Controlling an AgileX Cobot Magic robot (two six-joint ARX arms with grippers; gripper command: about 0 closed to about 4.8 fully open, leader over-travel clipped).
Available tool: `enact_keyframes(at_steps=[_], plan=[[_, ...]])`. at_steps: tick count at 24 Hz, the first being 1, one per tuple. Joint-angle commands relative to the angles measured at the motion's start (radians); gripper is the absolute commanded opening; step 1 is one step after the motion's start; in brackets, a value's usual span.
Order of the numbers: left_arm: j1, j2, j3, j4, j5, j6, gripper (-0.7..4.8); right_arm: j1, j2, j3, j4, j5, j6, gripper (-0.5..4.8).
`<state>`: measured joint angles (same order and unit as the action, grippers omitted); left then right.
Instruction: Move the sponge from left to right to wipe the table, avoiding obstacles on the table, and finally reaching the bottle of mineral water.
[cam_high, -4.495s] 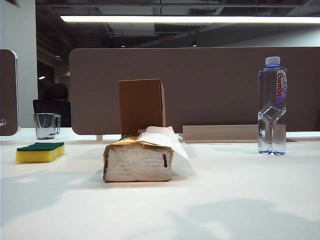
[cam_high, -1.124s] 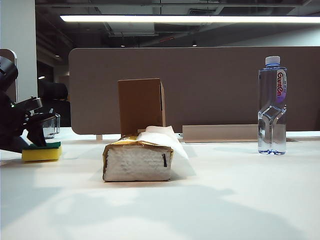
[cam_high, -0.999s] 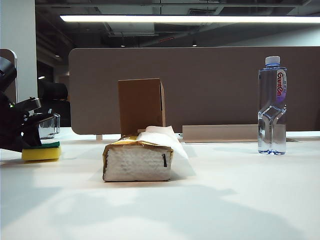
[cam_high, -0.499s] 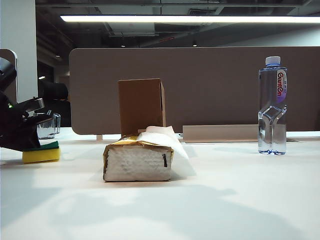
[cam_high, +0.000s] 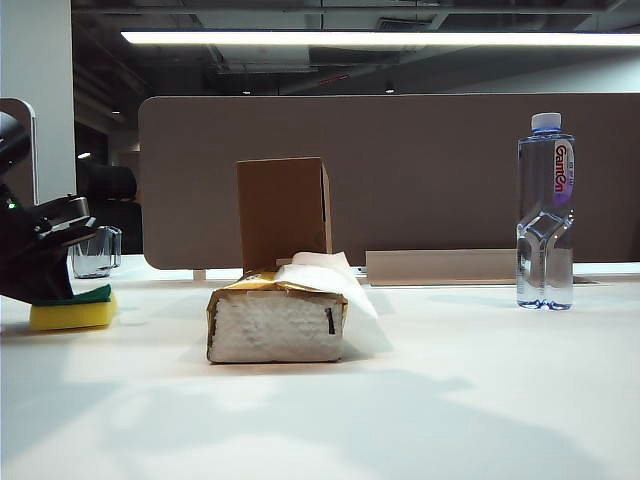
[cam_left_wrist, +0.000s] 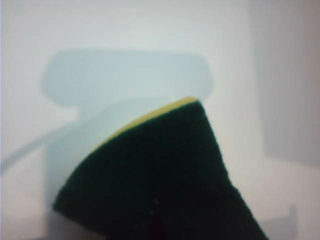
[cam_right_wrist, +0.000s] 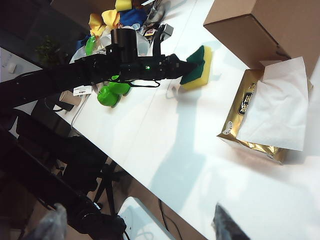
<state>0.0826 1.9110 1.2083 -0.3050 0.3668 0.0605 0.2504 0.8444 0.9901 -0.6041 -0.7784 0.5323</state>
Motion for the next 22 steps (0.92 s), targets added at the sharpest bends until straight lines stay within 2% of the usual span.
enact_keyframes(at_steps=[1,8,16,22], plan=[[0.000,-0.026,-0.013,-0.098,-0.005,0.018,-0.05,0.000,-0.002,0.006,0.010,-0.002,-0.002,3.77],[0.000,-0.032,-0.026,-0.136,-0.003,0.018,-0.06,0.001,-0.002,0.006,0.008,-0.009,-0.002,3.77],[-0.001,-0.089,-0.151,-0.098,0.019,0.018,-0.05,0.001,-0.002,0.006,0.001,-0.052,-0.002,3.77],[-0.001,-0.196,-0.282,-0.053,0.020,0.014,-0.06,0.001,-0.002,0.006,-0.062,-0.070,-0.010,3.77]])
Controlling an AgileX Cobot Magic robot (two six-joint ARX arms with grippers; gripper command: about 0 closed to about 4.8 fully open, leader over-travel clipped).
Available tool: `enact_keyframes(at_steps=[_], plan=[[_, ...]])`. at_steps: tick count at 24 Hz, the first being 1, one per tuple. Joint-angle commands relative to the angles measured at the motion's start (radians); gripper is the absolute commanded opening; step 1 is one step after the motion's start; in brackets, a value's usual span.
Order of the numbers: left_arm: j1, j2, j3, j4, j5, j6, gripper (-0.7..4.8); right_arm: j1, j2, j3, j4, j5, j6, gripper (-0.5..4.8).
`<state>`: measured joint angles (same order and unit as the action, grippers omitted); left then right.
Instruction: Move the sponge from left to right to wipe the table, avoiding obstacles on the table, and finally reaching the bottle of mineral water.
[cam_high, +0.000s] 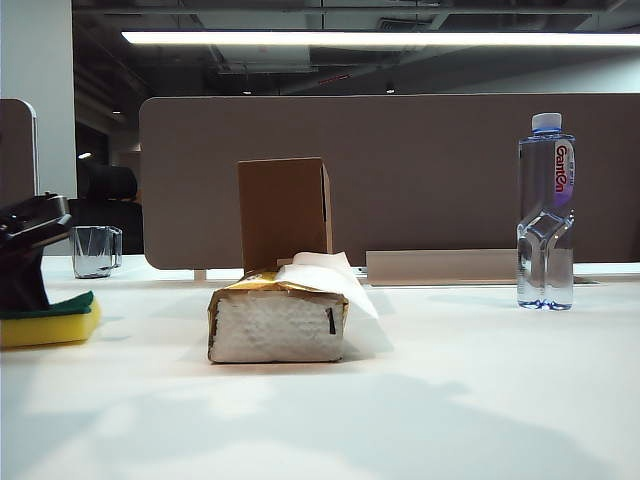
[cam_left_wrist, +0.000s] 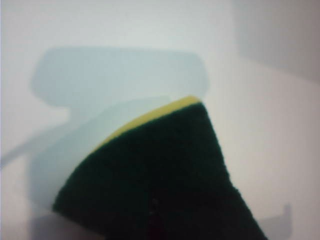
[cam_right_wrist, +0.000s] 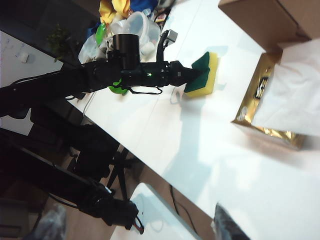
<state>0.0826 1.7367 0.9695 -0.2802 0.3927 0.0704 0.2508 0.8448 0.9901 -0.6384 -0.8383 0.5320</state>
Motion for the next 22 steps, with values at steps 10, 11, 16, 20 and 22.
enact_keyframes(at_steps=[10,11,16,20,22], plan=[[-0.001,-0.181,-0.208,-0.050,0.019,-0.046,-0.06,0.001,-0.002,0.006,-0.050,-0.036,-0.016,3.77],[-0.001,-0.194,-0.226,-0.044,0.019,-0.050,-0.06,0.001,-0.002,0.006,-0.050,-0.037,-0.016,3.77],[-0.001,-0.255,-0.313,-0.022,0.019,-0.085,-0.06,0.001,-0.003,0.006,-0.050,-0.041,-0.016,3.77],[-0.001,-0.317,-0.391,-0.017,0.019,-0.109,-0.06,0.001,-0.003,0.006,-0.050,-0.059,-0.016,3.77],[-0.001,-0.364,-0.433,-0.019,0.020,-0.113,-0.06,0.001,-0.005,0.006,-0.049,-0.059,-0.016,3.77]])
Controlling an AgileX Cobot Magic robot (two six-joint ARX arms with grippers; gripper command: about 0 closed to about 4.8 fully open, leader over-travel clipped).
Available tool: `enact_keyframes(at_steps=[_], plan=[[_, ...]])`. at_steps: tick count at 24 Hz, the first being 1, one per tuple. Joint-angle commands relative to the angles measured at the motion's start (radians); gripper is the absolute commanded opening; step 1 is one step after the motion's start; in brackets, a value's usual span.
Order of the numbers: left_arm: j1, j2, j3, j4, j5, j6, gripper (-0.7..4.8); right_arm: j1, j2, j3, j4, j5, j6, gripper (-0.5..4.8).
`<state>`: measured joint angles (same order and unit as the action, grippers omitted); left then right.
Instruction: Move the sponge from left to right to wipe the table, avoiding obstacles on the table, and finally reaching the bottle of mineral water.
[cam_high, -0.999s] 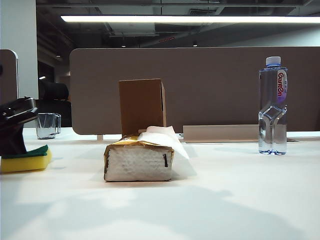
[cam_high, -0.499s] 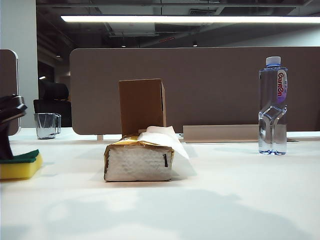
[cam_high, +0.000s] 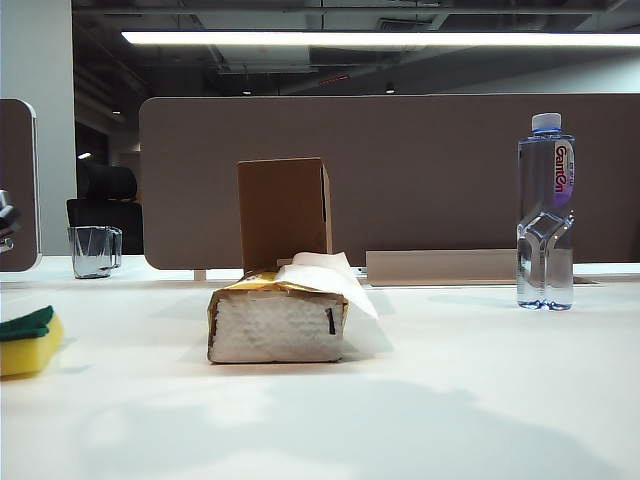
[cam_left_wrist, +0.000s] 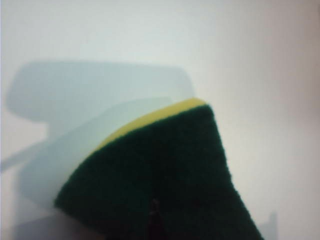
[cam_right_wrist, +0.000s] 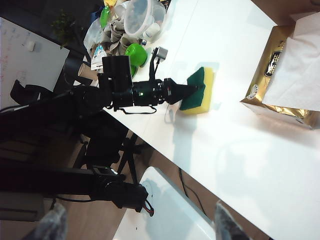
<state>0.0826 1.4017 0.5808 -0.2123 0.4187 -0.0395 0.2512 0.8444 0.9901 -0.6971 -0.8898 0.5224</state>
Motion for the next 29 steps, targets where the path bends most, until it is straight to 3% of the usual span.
enact_keyframes(at_steps=[1,14,26,29], plan=[[-0.001,-0.044,-0.056,-0.089,-0.006,-0.007,-0.06,0.000,-0.007,0.006,0.010,-0.007,-0.007,3.77],[-0.001,-0.338,-0.207,-0.206,0.013,-0.040,-0.06,0.000,-0.063,0.007,-0.034,-0.007,-0.032,3.77],[-0.003,-0.373,-0.209,-0.198,0.013,-0.040,-0.06,0.000,-0.077,0.007,-0.040,-0.008,-0.032,3.76],[-0.083,-0.370,-0.209,-0.192,0.006,-0.045,-0.06,0.000,-0.077,0.007,-0.040,-0.007,-0.032,3.76]])
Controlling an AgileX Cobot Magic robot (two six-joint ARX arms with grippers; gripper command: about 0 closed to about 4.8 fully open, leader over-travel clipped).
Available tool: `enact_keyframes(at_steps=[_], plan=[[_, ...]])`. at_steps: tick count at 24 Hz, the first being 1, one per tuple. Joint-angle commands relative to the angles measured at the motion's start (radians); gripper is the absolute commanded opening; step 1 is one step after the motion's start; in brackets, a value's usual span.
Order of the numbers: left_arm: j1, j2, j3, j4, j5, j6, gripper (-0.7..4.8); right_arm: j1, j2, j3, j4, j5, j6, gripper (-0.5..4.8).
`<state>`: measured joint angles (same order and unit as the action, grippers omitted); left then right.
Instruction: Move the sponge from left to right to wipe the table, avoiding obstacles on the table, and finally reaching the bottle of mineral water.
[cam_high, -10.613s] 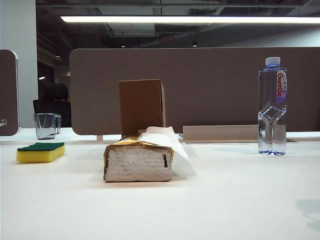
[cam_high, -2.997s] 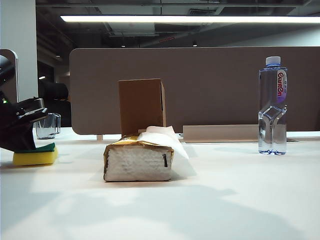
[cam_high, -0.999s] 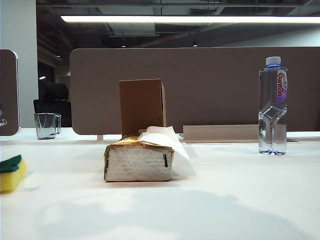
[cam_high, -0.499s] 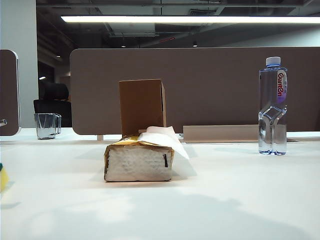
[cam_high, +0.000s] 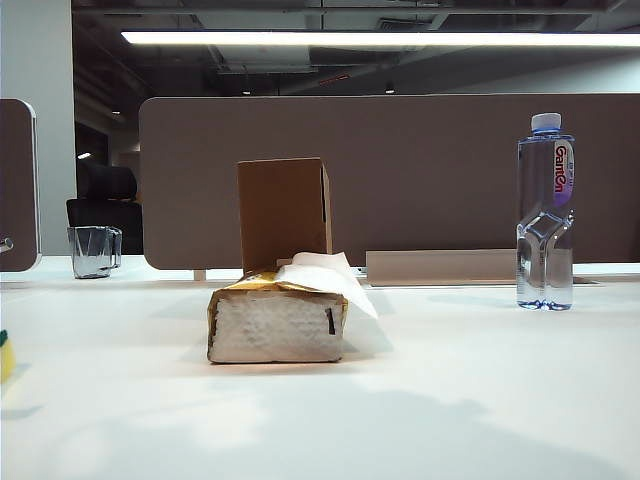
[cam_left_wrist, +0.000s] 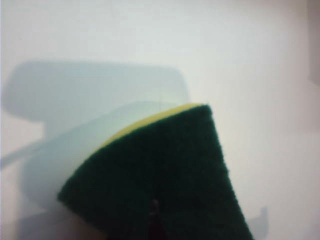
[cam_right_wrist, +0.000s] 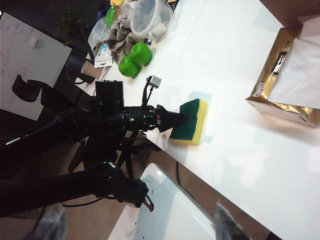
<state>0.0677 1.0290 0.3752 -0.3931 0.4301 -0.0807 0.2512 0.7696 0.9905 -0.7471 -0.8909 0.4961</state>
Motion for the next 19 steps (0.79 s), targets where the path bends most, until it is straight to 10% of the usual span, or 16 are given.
enact_keyframes(at_steps=[1,19], plan=[[-0.096,0.003,-0.004,-0.008,-0.011,-0.011,-0.06,0.000,-0.002,0.006,0.010,-0.006,-0.006,3.76],[-0.591,0.237,-0.003,0.328,-0.098,-0.315,-0.05,0.000,-0.021,0.006,0.001,-0.006,-0.006,3.68]])
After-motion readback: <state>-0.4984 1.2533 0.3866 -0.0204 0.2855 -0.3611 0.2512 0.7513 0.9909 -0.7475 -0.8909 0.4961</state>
